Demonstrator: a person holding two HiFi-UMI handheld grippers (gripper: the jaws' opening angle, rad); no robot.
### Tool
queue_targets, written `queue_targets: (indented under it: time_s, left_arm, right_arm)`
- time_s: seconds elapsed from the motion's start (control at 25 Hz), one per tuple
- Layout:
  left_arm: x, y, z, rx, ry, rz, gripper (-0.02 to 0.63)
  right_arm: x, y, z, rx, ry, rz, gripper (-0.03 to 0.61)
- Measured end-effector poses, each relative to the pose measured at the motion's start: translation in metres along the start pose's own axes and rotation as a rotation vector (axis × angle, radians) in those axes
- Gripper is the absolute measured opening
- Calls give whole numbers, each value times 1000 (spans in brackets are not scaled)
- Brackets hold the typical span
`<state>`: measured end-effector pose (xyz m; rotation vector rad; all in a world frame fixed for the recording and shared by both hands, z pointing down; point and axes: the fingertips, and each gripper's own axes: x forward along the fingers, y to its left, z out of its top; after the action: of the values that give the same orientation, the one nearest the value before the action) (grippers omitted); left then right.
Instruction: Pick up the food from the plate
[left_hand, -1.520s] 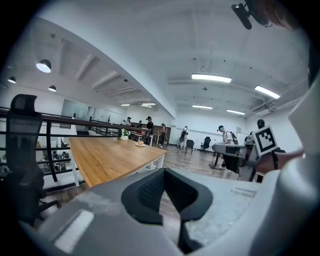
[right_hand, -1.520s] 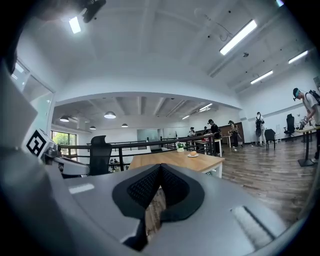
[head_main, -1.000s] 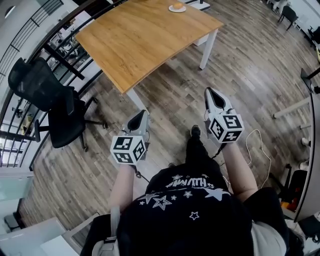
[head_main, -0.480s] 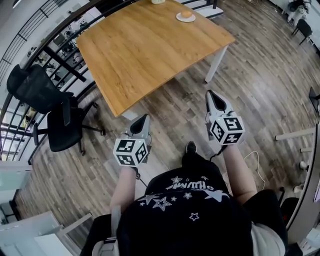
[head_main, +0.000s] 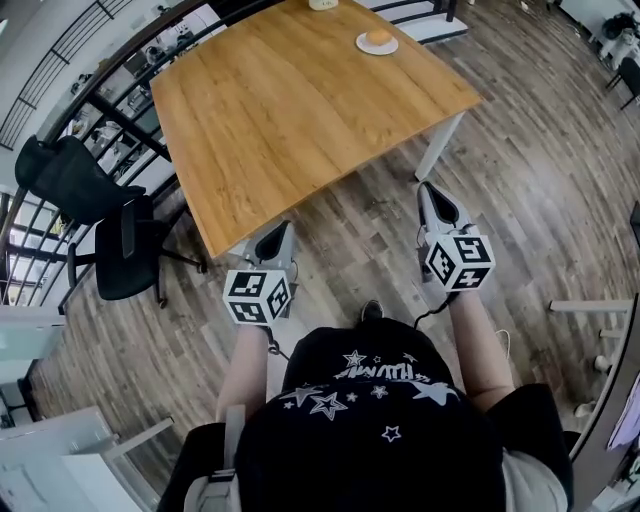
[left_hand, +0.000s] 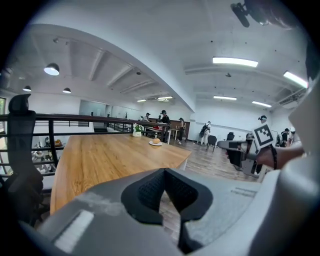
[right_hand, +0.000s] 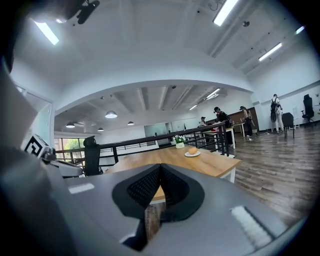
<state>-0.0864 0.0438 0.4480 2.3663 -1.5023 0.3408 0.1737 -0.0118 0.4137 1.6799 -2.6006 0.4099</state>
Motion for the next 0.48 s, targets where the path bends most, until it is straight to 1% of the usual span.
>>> queue_targets:
  time_s: [0.16, 0.24, 0.4, 0.48]
  left_arm:
    - [16, 5, 17, -25, -31, 25, 2]
    - [21, 9, 16, -44, -19, 27, 2]
    - [39, 25, 19, -109, -12, 24, 2]
    - [52, 37, 22, -117, -12, 27, 2]
  right_arm:
    - [12, -27, 2, 17, 6, -5, 2]
    - [18, -31, 2, 22, 11, -1, 2]
    - [34, -39, -1, 21, 30, -6, 2]
    - [45, -44, -5, 25, 45, -16, 2]
